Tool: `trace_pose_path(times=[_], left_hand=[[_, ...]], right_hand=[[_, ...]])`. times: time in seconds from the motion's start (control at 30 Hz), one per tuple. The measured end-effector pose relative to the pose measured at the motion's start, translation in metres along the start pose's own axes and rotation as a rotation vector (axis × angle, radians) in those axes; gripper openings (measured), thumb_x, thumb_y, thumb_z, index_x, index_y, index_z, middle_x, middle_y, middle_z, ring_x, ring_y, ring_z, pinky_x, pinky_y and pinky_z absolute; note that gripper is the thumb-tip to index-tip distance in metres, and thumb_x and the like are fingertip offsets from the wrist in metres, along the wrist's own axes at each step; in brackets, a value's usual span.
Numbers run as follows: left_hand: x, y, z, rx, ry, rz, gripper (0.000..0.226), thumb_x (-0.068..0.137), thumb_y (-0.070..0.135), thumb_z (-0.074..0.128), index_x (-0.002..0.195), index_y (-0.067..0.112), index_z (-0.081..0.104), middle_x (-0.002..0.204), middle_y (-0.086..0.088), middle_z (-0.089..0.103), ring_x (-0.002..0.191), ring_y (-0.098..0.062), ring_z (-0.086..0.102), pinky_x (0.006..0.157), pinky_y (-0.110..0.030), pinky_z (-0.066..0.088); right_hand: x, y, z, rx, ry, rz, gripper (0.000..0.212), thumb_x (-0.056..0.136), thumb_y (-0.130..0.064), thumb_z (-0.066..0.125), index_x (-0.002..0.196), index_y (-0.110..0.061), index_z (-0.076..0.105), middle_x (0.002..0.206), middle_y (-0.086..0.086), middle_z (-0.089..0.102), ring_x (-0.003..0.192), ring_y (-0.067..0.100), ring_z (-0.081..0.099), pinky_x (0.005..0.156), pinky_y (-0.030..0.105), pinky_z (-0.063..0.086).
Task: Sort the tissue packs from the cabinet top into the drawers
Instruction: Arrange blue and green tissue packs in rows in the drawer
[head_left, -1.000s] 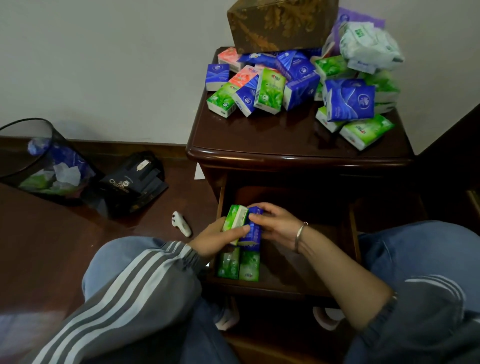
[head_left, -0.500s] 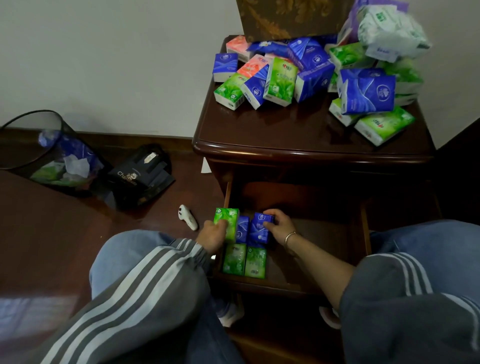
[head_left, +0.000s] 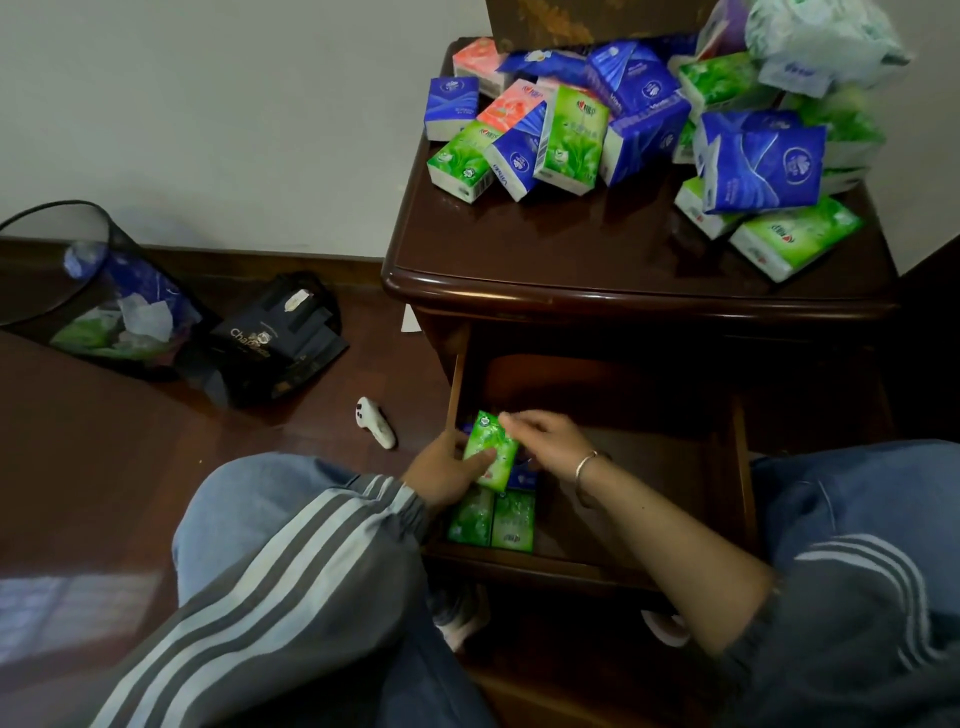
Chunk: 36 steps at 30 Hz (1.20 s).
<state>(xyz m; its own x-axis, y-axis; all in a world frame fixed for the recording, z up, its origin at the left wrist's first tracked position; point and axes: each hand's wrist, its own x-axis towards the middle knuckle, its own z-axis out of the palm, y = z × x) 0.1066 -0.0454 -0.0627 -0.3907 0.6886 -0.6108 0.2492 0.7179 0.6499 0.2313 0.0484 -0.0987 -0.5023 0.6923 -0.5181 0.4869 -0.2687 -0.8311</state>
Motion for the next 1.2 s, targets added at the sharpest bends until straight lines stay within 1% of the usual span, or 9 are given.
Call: trace_pose_path(times=[0.07, 0.13, 0.23, 0.33, 0.5, 0.73, 0.97, 1.13, 1.2], left_hand=[[-0.002, 0.003, 0.001, -0.068, -0.088, 0.023, 0.034, 0.091, 0.028, 0.062, 0.113, 0.003, 0.054, 0.095, -0.011, 0.066, 0.088, -0.024, 0.064, 0.085, -0.042, 0.053], [-0.002, 0.002, -0.001, 0.046, -0.14, 0.051, 0.032, 0.091, 0.033, 0.06, 0.111, 0.008, 0.058, 0.099, -0.009, 0.067, 0.095, -0.026, 0.064, 0.089, -0.039, 0.052], [0.004, -0.003, -0.005, 0.286, 0.071, 0.036, 0.044, 0.092, 0.038, 0.057, 0.123, 0.006, 0.057, 0.123, -0.018, 0.055, 0.117, -0.033, 0.055, 0.1, -0.035, 0.042], [0.008, -0.005, -0.011, 0.291, 0.2, -0.112, 0.051, 0.093, 0.032, 0.055, 0.132, 0.001, 0.046, 0.139, -0.023, 0.04, 0.127, -0.035, 0.045, 0.104, -0.033, 0.035], [0.009, -0.008, -0.007, 0.283, 0.056, -0.144, 0.036, 0.094, 0.026, 0.051, 0.115, -0.003, 0.052, 0.12, -0.023, 0.059, 0.112, -0.033, 0.055, 0.089, -0.032, 0.042], [0.012, -0.009, -0.006, 0.3, 0.067, -0.132, 0.032, 0.092, 0.025, 0.052, 0.112, -0.001, 0.054, 0.117, -0.02, 0.061, 0.11, -0.032, 0.056, 0.087, -0.031, 0.042], [0.014, -0.011, -0.006, 0.315, 0.066, -0.13, 0.033, 0.091, 0.027, 0.054, 0.11, 0.0, 0.053, 0.115, -0.02, 0.061, 0.107, -0.032, 0.058, 0.082, -0.03, 0.042], [0.017, -0.012, -0.005, 0.319, 0.065, -0.12, 0.033, 0.091, 0.027, 0.055, 0.109, 0.0, 0.054, 0.114, -0.019, 0.062, 0.106, -0.032, 0.057, 0.082, -0.03, 0.042], [0.017, -0.011, -0.005, 0.322, 0.064, -0.118, 0.033, 0.091, 0.027, 0.054, 0.109, 0.0, 0.054, 0.115, -0.02, 0.062, 0.107, -0.033, 0.057, 0.083, -0.031, 0.042]], right_hand=[[-0.006, -0.007, -0.001, 0.029, -0.106, 0.037, 0.026, 0.088, -0.026, 0.063, 0.112, -0.019, 0.061, 0.093, -0.002, 0.063, 0.073, 0.006, 0.061, 0.054, 0.016, 0.053], [-0.011, -0.001, -0.012, 0.124, -0.163, 0.145, 0.033, 0.089, -0.017, 0.061, 0.121, -0.011, 0.057, 0.098, 0.003, 0.062, 0.075, 0.008, 0.061, 0.056, 0.016, 0.053], [-0.019, 0.02, -0.033, 0.017, -0.25, 0.258, 0.032, 0.091, -0.012, 0.057, 0.122, -0.005, 0.057, 0.088, 0.0, 0.062, 0.073, 0.006, 0.057, 0.056, 0.013, 0.048], [-0.026, 0.037, -0.029, -0.066, -0.235, 0.316, 0.029, 0.086, -0.012, 0.065, 0.114, -0.005, 0.058, 0.092, 0.005, 0.06, 0.077, 0.01, 0.056, 0.055, 0.014, 0.046], [-0.024, 0.058, -0.002, -0.071, -0.077, 0.344, 0.033, 0.073, -0.013, 0.079, 0.08, -0.015, 0.046, 0.071, -0.001, 0.052, 0.062, 0.009, 0.049, 0.052, 0.019, 0.045], [-0.026, 0.068, 0.014, -0.199, 0.004, 0.271, 0.041, 0.069, -0.026, 0.082, 0.1, -0.005, 0.066, 0.1, 0.009, 0.071, 0.082, 0.017, 0.062, 0.075, 0.027, 0.05], [-0.031, 0.065, 0.022, -0.378, 0.05, 0.243, 0.072, 0.064, -0.038, 0.084, 0.118, -0.005, 0.048, 0.119, 0.012, 0.062, 0.11, 0.027, 0.058, 0.087, 0.03, 0.046], [-0.03, 0.052, 0.02, -0.164, -0.139, 0.376, 0.033, 0.078, -0.013, 0.073, 0.109, -0.006, 0.064, 0.117, 0.015, 0.066, 0.09, 0.02, 0.066, 0.077, 0.03, 0.055], [-0.032, 0.048, 0.022, -0.05, -0.202, 0.413, 0.027, 0.084, -0.004, 0.064, 0.111, -0.006, 0.063, 0.118, 0.013, 0.066, 0.098, 0.022, 0.066, 0.08, 0.03, 0.053]])
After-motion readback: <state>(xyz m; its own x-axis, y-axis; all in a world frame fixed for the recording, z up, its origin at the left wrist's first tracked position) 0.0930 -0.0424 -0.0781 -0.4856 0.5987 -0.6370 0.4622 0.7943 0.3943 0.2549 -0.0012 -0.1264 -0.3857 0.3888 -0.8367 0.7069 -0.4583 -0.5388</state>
